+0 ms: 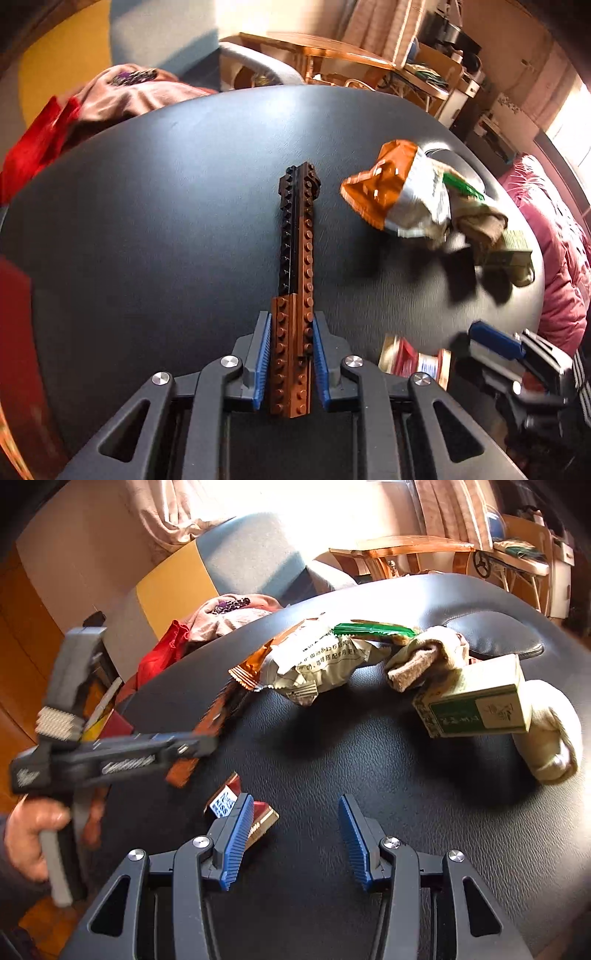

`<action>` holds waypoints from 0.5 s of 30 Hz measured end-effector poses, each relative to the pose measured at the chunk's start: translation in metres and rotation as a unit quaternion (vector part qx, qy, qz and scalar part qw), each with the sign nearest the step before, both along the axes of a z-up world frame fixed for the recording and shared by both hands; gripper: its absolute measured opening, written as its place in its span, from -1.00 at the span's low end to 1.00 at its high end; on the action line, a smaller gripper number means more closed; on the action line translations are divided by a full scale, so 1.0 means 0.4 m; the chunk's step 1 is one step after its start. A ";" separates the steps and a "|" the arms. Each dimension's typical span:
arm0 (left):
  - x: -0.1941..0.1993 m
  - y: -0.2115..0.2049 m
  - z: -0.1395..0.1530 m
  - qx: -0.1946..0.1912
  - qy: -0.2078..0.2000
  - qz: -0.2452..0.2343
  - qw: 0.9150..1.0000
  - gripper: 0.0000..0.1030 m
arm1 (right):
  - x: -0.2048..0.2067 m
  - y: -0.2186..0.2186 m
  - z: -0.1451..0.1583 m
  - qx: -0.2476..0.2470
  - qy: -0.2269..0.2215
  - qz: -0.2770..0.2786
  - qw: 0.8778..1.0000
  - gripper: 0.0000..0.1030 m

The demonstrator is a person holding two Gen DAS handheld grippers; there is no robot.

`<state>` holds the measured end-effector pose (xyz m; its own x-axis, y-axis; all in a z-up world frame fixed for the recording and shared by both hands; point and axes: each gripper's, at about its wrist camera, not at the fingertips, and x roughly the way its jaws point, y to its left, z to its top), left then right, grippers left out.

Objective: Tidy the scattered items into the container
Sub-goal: 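Grasp the brown toy brick strip with the left tool while the right tool approaches the chocolate box, then lift the brown brick strip with the left tool while the right tool grasps the Rocky Kiss box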

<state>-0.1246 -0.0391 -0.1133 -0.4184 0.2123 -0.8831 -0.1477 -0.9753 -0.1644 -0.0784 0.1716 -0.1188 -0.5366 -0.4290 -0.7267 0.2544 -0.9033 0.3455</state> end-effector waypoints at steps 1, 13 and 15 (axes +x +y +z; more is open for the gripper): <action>0.026 -0.012 0.002 0.006 -0.002 0.006 1.000 -0.60 | 0.008 -0.001 0.003 0.000 0.000 0.001 1.000 -0.05; 0.275 -0.094 0.070 0.018 0.033 0.025 0.999 -0.41 | 0.109 -0.031 0.054 0.038 0.026 0.044 0.998 0.06; 0.298 -0.101 0.075 0.019 0.039 0.028 0.999 -0.41 | 0.105 -0.039 0.061 0.046 0.031 0.052 0.997 0.06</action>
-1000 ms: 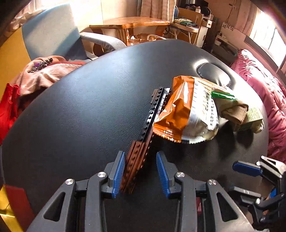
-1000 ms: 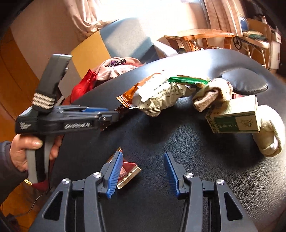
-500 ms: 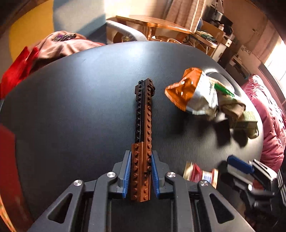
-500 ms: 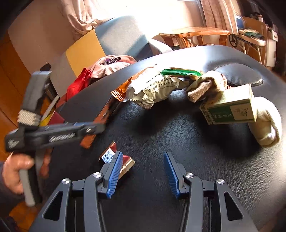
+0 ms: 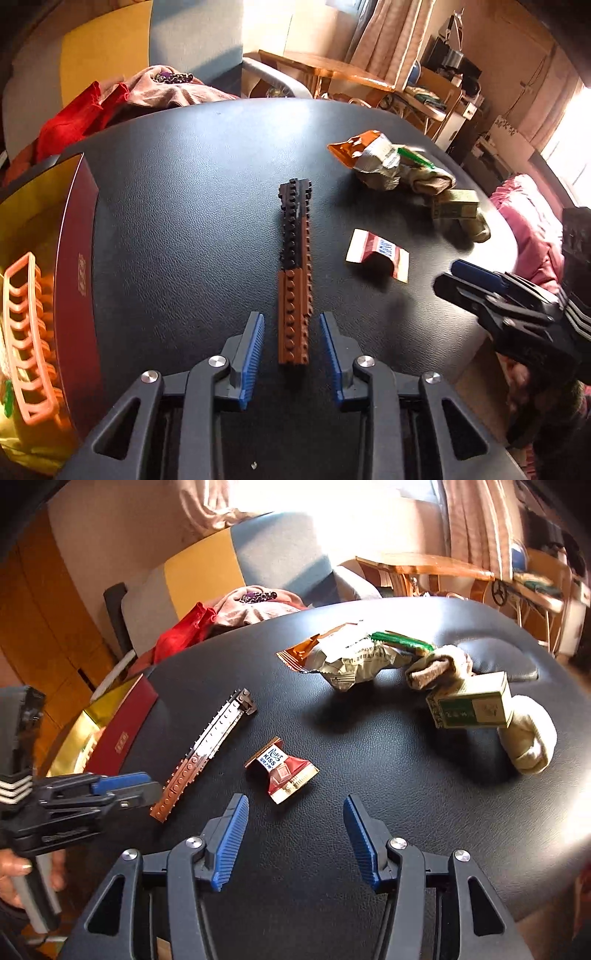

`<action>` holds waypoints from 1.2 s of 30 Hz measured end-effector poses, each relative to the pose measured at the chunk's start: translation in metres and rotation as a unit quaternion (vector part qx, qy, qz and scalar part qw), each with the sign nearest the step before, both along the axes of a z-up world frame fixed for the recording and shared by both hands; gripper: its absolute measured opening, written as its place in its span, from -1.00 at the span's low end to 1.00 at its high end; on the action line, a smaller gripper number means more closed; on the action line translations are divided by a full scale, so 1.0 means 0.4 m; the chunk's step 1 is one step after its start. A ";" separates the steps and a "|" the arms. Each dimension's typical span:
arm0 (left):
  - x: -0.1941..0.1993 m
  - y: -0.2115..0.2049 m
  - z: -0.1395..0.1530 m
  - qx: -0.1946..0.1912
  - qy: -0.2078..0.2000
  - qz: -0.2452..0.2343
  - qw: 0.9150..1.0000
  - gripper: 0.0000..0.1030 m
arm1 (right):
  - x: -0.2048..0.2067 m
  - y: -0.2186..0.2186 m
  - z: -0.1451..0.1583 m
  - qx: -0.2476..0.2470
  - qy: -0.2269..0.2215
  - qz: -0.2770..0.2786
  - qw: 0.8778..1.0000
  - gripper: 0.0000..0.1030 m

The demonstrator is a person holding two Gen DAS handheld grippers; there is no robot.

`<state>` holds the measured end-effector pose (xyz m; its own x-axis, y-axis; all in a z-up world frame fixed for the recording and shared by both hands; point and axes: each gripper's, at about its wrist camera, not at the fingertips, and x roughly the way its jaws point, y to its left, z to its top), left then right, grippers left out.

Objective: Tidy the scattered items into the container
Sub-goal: 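Lift the brown brick strip with the left tool while the right tool grasps the Rocky Kiss box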

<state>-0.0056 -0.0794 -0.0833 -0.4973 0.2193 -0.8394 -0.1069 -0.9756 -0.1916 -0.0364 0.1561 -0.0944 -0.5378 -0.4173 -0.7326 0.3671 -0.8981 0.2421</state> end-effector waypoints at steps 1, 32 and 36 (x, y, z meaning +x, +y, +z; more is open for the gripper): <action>0.011 -0.003 0.001 0.000 0.002 0.002 1.000 -0.41 | -0.010 -0.005 0.004 -0.002 0.001 0.009 1.000 0.06; 0.050 0.066 -0.002 0.030 0.013 0.000 0.999 -0.37 | 0.014 -0.028 -0.012 0.042 -0.010 0.005 0.999 -0.02; 0.001 0.073 0.006 0.031 0.009 0.002 0.999 -0.37 | 0.001 -0.057 -0.025 0.065 -0.012 0.004 0.998 -0.26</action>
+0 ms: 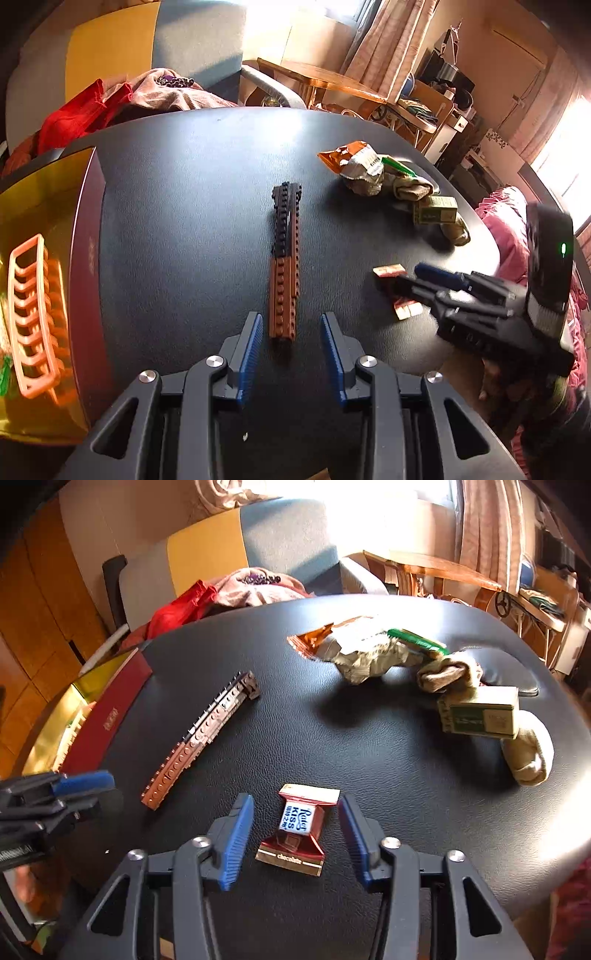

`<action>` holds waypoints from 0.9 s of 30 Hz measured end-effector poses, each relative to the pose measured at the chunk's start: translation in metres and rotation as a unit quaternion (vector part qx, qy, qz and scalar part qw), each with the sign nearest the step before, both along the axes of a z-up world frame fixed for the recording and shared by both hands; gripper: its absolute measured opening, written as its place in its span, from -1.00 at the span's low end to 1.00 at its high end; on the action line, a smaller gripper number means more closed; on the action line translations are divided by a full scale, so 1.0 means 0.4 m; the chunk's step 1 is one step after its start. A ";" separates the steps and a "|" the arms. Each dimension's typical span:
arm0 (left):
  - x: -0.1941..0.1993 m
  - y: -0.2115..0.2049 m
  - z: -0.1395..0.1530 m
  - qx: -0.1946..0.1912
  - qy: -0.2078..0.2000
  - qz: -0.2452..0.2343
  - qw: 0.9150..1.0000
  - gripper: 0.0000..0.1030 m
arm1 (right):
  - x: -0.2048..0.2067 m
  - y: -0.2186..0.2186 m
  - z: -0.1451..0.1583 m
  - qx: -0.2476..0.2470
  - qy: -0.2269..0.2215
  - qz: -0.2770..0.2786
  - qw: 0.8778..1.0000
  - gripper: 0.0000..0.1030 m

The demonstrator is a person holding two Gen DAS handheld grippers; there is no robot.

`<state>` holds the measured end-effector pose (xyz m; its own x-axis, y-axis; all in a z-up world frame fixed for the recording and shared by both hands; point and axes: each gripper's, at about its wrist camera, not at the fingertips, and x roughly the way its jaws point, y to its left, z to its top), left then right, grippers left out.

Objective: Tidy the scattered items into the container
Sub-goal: 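Lift the brown brick strip with the left tool while the right tool grasps the Rocky Kiss box, then carry the brown brick strip toward the gold tray with the left tool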

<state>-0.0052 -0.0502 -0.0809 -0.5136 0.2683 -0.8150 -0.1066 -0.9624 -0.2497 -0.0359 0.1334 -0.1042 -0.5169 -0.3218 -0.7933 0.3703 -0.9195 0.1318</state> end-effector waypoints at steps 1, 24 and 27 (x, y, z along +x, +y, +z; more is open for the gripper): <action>-0.013 0.004 0.001 -0.001 -0.001 -0.001 1.000 -0.37 | 0.001 -0.007 -0.006 0.008 0.000 -0.001 1.000 -0.31; -0.215 0.067 -0.061 -0.054 -0.028 -0.033 0.998 -0.55 | 0.012 0.018 -0.056 -0.012 -0.001 -0.012 1.000 -0.46; -0.210 0.074 -0.059 -0.063 -0.021 -0.038 0.997 -0.62 | 0.011 0.014 -0.059 -0.007 -0.002 -0.013 1.000 -0.46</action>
